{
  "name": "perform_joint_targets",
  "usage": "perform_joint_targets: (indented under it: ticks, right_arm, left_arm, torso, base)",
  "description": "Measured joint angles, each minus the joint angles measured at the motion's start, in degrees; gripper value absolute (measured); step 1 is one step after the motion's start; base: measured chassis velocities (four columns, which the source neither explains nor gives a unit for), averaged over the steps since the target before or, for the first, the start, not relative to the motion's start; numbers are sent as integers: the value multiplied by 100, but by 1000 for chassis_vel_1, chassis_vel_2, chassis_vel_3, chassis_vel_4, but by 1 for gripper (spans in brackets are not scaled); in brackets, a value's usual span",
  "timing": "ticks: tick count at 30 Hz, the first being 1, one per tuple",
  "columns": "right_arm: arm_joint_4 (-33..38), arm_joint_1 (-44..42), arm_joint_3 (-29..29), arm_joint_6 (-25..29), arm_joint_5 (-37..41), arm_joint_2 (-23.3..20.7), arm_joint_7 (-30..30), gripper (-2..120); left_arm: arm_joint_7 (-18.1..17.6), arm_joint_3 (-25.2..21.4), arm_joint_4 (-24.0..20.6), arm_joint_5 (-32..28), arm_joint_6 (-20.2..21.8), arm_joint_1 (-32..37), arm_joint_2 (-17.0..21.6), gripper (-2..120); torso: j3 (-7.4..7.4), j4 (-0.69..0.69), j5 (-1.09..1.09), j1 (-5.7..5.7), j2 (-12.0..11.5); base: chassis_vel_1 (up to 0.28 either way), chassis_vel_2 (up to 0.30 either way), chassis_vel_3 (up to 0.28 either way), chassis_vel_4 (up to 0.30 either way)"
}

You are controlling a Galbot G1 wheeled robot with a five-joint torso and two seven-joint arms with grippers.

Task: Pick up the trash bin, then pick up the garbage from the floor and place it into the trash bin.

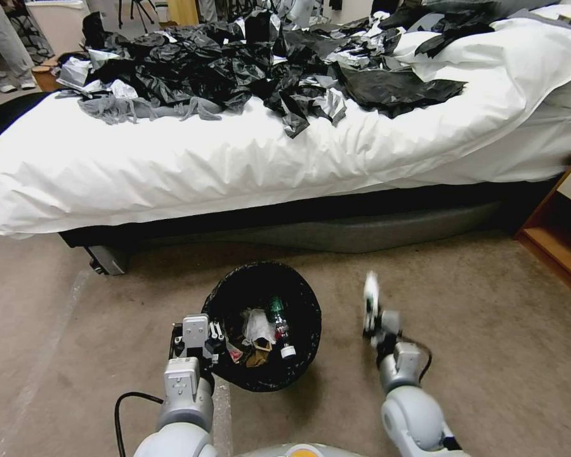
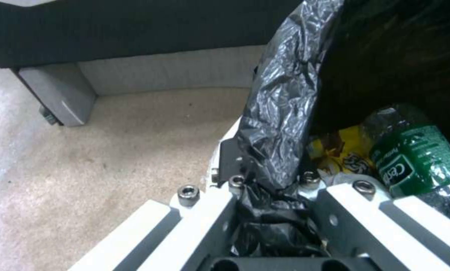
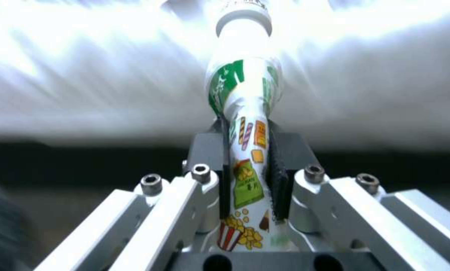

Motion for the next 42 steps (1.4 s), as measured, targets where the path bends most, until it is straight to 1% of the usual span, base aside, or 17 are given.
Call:
perform_joint_targets:
  ticks: [3,4,7,10,11,14,16,19,27,32,33,34,37,38,40,41,42]
  right_arm:
    - [546,-343,-171,902,-304,-47,-1126,13]
    - [546,-343,-171,902,-304,-47,-1126,13]
    - [758,-663,-436,1311,-440,-92,-1799,11]
    - [733,-711,-522,1369,-505,-108,-1905,11]
    - [531,-733,-658,1428,-646,-128,-1968,11]
    - [232,-724,-779,1468,-768,-144,-1979,11]
    - [-195,-648,-895,1475,-931,-137,-1968,11]
    - [-543,-482,-956,1436,-966,-91,-1912,11]
    - [-1157,112,-1140,1066,-797,89,-1653,11]
    - [-1439,260,-1212,922,-804,117,-1549,11]
    - [-1523,296,-1215,914,-811,132,-1530,17]
    - [-1523,296,-1215,914,-811,132,-1530,17]
    - [-1599,325,-1216,899,-818,147,-1509,31]
    - [-1599,325,-1216,899,-818,147,-1509,31]
    - [-1572,319,-1215,882,-825,147,-1508,43]
    - [-1572,319,-1215,882,-825,147,-1508,43]
    - [-1556,319,-1215,875,-827,147,-1508,48]
  left_arm:
    - [0,11,15,1,0,-10,10,0]
    - [0,11,15,1,0,-10,10,0]
    - [0,6,18,-3,0,-4,26,0]
    - [0,7,22,-3,-2,-4,27,0]
    - [1,16,34,-2,-12,-8,27,0]
    - [1,32,41,5,-21,-12,25,0]
    - [6,48,51,21,-36,-11,18,0]
    - [6,52,53,29,-49,2,14,0]
    - [10,110,57,108,-109,61,-4,0]
    - [13,149,57,162,-127,103,-22,0]
    - [16,157,51,172,-127,117,-26,0]
    - [16,157,51,172,-127,117,-26,0]
    - [17,160,34,183,-132,133,-33,0]
    - [17,160,34,183,-132,133,-33,0]
    - [19,163,33,191,-136,138,-42,0]
    - [19,163,33,191,-136,138,-42,0]
    - [19,167,34,196,-136,138,-45,0]
  torso:
    - [0,0,0,0,0]
    - [0,0,0,0,0]
    - [0,0,0,0,0]
    - [0,0,0,0,0]
    - [0,0,0,0,0]
    - [0,0,1,0,0]
    - [0,0,1,0,0]
    - [0,0,1,0,0]
    - [0,1,1,0,0]
    - [0,1,0,0,0]
    - [0,0,0,0,0]
    - [0,0,0,0,0]
    - [0,0,0,0,0]
    - [0,0,0,0,0]
    - [0,0,1,0,0]
    - [0,0,1,0,0]
    - [0,0,1,0,0]
  base:
    - [0,0,0,0]
    - [0,0,0,0]
    - [0,0,0,0]
    - [0,0,0,0]
    - [0,0,0,0]
    - [0,0,0,0]
    - [0,0,0,0]
    - [0,0,0,0]
    - [0,0,0,0]
    - [0,0,0,0]
    - [0,0,0,0]
    - [0,0,0,0]
    - [0,0,0,0]
    - [0,0,0,0]
    - [0,0,0,0]
    - [0,0,0,0]
    - [0,0,0,0]
